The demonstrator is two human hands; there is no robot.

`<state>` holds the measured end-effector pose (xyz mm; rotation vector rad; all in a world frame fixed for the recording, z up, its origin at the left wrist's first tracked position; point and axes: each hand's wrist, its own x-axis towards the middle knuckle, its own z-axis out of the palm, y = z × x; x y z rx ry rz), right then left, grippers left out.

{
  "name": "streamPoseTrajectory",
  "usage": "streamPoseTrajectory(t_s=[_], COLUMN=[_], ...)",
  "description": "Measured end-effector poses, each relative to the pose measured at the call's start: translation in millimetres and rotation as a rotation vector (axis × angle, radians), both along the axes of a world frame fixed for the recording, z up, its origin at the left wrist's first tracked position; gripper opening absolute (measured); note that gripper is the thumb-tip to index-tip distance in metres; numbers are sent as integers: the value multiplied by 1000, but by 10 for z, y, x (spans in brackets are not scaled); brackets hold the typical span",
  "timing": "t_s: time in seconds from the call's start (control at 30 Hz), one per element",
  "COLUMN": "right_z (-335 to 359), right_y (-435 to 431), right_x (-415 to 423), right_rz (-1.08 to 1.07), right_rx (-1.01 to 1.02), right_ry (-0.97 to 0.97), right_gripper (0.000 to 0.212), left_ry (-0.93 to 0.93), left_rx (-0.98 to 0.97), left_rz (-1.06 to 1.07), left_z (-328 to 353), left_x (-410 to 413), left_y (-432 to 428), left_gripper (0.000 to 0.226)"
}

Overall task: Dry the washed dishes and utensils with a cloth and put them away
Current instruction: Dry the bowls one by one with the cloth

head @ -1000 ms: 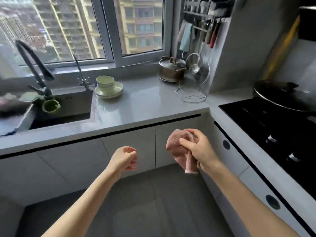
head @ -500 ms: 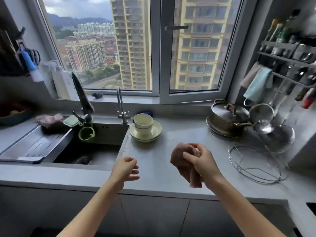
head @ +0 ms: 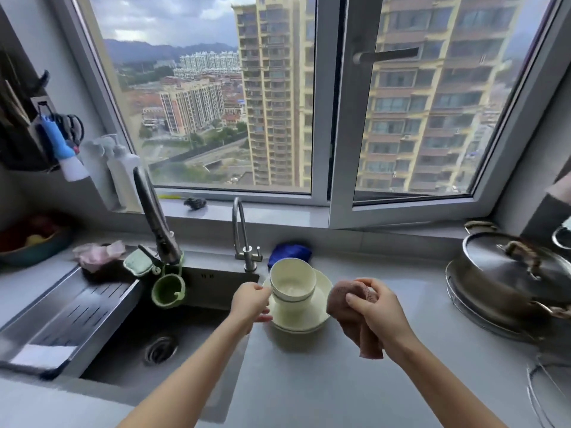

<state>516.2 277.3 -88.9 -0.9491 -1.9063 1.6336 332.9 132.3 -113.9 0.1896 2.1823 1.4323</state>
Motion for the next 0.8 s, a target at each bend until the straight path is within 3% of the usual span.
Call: streamPoseTrajectory(t_s=[0.17,0.53,0.63,0.8], right_z=[-179,-528,-606,-684], right_y=[183,503,599,671], right_x=[-560,-985,-1005,-1008], right_rz=[-64,-130,-125,-102], right_rx=[13,-78,-94,-118], right_ry=[-98,-231,-254,-270], right_gripper=[25,29,25,21], left_ry=[-103,259,227,352], left_rx=[-95,-579,-627,-690], left_rz=[-94,-441,-484,-564], left_z=[-226,-570,-573,-453], left_x=[-643,-1183,-1203,-1215], left_y=[380,880,972,1049], left_gripper=[30,16,20,23])
